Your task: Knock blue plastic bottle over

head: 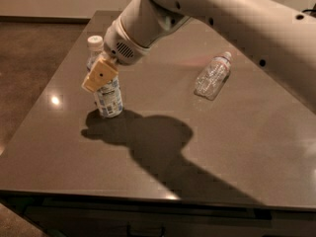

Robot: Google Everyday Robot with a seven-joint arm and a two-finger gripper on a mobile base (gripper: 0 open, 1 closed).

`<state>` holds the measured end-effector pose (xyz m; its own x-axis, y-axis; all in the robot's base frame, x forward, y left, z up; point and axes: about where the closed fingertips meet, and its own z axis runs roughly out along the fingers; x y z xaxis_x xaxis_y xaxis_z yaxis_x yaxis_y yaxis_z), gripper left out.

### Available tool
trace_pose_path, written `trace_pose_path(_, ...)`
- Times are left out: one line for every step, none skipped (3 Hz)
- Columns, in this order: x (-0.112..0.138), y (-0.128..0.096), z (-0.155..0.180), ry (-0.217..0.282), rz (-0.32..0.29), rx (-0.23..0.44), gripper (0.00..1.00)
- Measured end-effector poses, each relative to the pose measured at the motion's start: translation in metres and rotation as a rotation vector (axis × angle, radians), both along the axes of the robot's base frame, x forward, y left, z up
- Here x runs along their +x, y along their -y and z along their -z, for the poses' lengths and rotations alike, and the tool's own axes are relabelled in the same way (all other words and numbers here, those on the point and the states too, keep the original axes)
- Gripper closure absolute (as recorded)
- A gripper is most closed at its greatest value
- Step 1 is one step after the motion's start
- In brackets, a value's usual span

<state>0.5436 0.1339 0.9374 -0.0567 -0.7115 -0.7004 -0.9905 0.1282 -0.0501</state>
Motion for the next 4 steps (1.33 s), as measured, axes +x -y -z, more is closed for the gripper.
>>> trace_pose_path(0.004,0.01,-0.025,0.023,-0.015,-0.004,0.98)
trace_pose_path(0.012,0.034,-0.053,0.089,-0.037,-0.128,1.0)
trace_pose_path(0.011,0.069,-0.051,0.154,-0.077,-0.381,1.0)
trace_pose_path(0.011,0.088,-0.038,0.165,-0.101,-0.514,1.0)
